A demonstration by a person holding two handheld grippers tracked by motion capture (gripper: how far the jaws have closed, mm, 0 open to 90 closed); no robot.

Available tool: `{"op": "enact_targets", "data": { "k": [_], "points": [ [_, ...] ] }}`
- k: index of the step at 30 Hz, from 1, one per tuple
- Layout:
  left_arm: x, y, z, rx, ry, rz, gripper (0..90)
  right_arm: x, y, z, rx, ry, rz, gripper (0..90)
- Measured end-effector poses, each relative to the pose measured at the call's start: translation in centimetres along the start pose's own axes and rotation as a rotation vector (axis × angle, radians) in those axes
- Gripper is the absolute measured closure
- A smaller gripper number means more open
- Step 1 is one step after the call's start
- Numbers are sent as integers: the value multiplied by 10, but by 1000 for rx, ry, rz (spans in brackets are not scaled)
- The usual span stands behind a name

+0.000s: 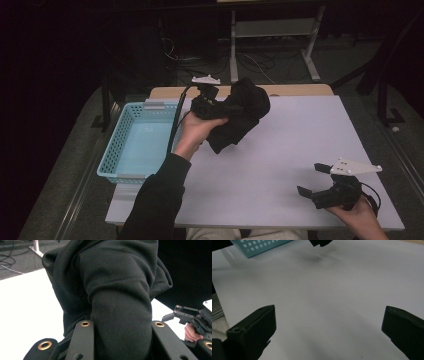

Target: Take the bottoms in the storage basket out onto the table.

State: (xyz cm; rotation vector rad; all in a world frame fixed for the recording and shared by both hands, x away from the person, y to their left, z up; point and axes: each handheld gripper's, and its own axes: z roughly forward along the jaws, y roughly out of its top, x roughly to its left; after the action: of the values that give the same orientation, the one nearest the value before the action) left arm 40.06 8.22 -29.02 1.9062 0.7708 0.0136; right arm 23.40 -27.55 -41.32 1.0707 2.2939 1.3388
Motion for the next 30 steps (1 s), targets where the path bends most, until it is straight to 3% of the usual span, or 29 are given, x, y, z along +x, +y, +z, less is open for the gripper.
{"op": "enact_targets", "data": {
  "k": [30],
  "points": [
    [3,-37,59,98,-46,-10,689,0,0,1,8,10,-3,0]
  ]
}}
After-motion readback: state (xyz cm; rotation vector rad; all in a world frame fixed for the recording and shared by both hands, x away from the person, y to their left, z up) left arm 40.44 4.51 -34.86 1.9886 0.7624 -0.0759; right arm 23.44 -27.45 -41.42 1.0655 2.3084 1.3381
